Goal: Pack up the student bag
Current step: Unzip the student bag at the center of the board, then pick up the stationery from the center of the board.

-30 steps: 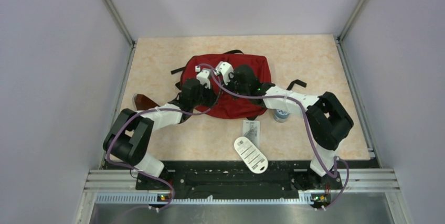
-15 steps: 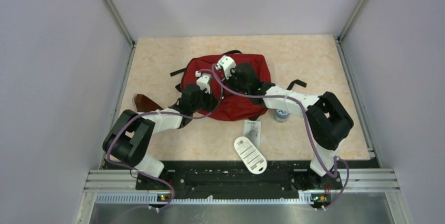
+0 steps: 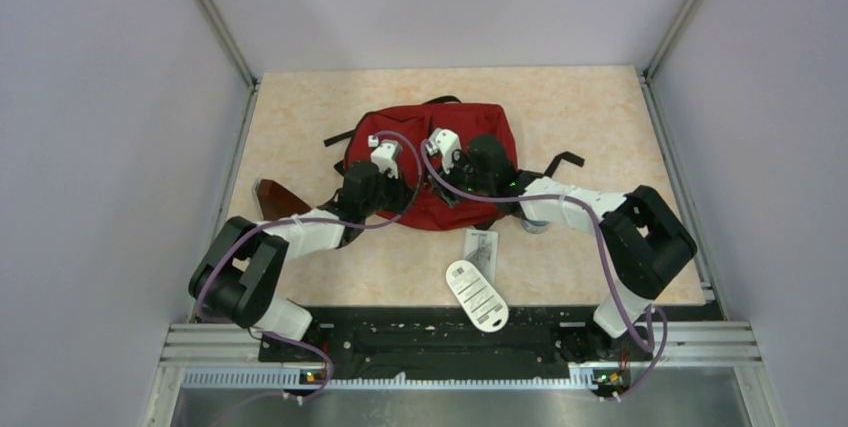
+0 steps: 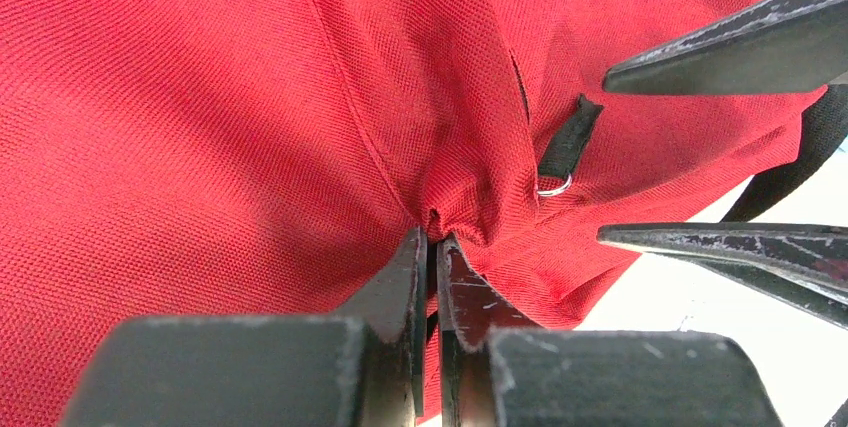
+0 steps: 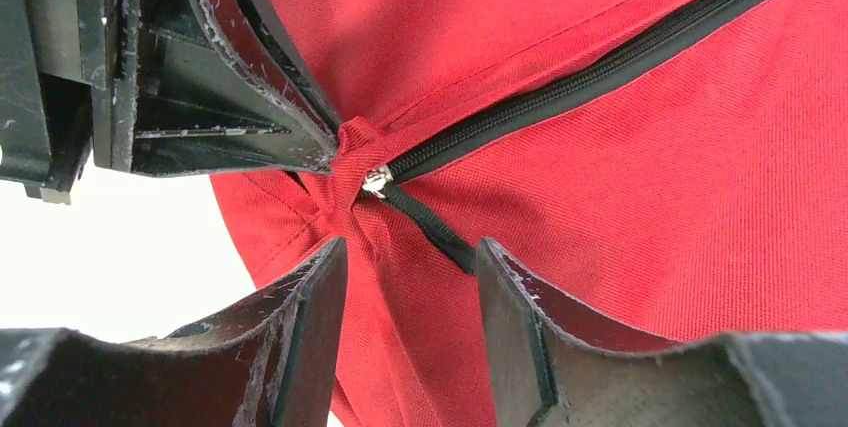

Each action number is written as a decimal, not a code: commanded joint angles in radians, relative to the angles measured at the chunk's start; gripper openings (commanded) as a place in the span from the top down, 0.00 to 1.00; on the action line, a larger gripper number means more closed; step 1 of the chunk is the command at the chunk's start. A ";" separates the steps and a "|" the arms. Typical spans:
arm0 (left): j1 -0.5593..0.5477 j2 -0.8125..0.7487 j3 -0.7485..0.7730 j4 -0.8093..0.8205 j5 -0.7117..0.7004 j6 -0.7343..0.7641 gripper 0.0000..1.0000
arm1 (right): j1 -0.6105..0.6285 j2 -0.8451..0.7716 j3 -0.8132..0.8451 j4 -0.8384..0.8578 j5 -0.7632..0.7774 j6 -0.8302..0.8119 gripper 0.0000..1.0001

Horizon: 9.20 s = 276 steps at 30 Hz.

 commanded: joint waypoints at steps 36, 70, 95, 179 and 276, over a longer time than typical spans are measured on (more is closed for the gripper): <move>-0.007 -0.017 -0.090 0.044 -0.012 -0.030 1.00 | 0.013 0.244 0.393 -0.001 0.473 -0.057 1.00; -0.001 0.153 0.183 0.081 -0.030 -0.191 1.00 | -0.014 0.299 0.452 0.016 0.520 -0.006 1.00; -0.116 -0.084 0.015 -0.036 -0.109 -0.342 0.82 | -0.041 0.411 0.689 -0.091 0.458 0.011 0.83; 0.090 0.136 0.145 -0.008 0.022 -0.280 1.00 | 0.231 0.253 0.483 -0.433 0.729 0.416 0.32; 0.025 -0.890 -0.285 -0.376 0.188 -0.361 0.20 | 0.232 -0.735 -0.682 -0.328 -0.024 0.960 1.00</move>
